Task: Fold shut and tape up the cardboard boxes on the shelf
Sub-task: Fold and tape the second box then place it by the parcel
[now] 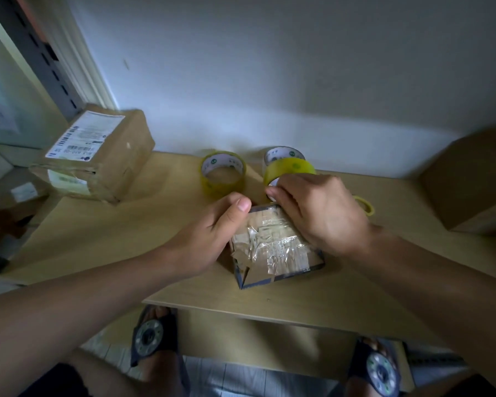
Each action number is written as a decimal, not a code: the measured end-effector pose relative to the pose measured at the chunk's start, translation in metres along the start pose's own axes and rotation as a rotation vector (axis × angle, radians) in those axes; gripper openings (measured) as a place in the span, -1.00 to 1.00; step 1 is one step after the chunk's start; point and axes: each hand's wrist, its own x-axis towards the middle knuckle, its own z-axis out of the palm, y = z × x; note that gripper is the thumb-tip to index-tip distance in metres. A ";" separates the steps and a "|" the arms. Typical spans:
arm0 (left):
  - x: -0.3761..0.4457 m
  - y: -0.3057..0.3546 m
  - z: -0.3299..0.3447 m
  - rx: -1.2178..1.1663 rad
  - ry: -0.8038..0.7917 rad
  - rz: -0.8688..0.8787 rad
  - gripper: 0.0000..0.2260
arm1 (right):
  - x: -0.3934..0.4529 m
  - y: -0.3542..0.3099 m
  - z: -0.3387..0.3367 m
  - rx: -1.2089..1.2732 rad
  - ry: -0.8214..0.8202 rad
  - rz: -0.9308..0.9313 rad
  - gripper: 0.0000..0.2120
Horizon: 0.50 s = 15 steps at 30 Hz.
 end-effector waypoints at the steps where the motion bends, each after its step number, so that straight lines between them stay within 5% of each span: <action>1: 0.000 0.001 -0.001 0.017 -0.003 0.005 -0.43 | 0.000 0.000 0.000 0.015 -0.003 0.012 -0.59; 6: 0.005 -0.004 0.001 -0.023 0.000 -0.022 -0.23 | 0.001 -0.016 -0.003 -0.134 -0.050 0.100 -0.52; 10: 0.006 -0.002 0.014 -0.076 0.135 -0.112 -0.53 | -0.009 -0.049 0.004 -0.211 -0.128 0.163 -0.43; 15: 0.005 -0.011 0.023 -0.327 0.100 -0.254 -0.36 | -0.001 -0.056 0.015 -0.187 -0.171 0.232 -0.45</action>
